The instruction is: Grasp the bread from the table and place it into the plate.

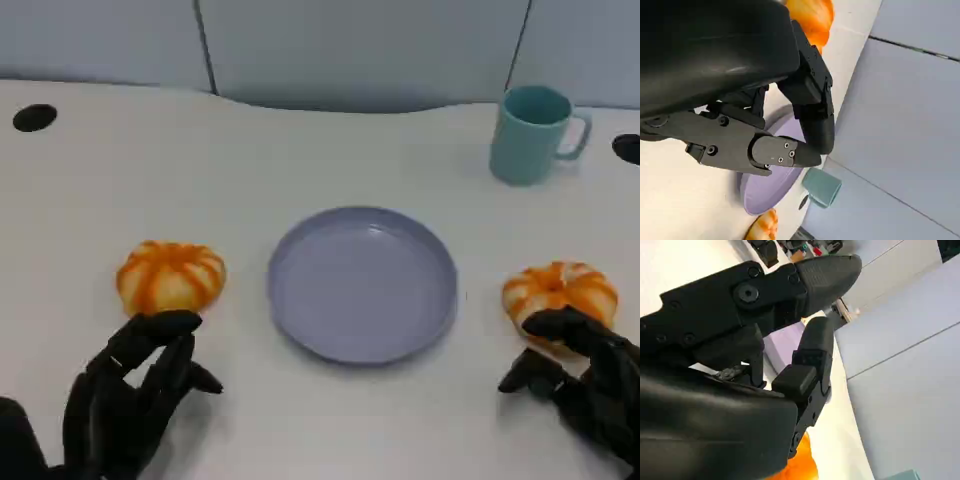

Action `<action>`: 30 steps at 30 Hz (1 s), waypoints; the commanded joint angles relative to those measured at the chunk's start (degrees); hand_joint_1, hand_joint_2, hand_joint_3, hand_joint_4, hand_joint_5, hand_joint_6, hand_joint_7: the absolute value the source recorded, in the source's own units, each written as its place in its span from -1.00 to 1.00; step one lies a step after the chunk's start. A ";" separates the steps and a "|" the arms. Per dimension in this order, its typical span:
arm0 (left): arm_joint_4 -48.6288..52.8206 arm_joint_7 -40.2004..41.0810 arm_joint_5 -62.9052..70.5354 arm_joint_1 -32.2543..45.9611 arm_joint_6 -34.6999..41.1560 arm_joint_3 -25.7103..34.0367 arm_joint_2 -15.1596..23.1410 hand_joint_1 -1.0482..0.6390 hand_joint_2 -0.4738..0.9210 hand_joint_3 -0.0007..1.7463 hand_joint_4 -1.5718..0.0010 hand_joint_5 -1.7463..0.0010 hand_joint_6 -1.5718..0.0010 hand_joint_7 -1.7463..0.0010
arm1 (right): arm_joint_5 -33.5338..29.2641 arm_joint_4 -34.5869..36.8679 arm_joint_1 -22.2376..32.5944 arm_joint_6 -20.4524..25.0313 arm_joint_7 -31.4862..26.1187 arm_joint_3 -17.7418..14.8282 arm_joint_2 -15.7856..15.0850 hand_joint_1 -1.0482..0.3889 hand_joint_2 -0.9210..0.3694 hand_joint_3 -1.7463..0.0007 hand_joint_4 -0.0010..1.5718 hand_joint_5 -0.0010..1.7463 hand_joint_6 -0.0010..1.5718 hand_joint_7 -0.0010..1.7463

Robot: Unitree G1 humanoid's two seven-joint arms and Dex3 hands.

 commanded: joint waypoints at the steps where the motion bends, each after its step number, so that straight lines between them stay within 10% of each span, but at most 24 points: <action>1: -0.14 -0.33 0.16 0.33 -0.86 -0.04 1.02 -0.23 1.00 -0.78 0.18 -0.93 0.10 -0.09 | -0.62 1.85 0.65 0.65 -1.16 -0.26 -0.82 -0.17 -1.00 0.92 -0.08 0.41 0.04 -0.15; 30: 0.94 -0.42 -0.94 -0.52 -0.56 0.44 1.25 -0.25 1.00 -0.80 0.19 -0.87 0.11 -0.08 | -0.20 0.60 0.98 1.27 -0.68 -0.21 -0.31 -0.14 -1.00 0.90 -0.09 0.44 0.04 -0.17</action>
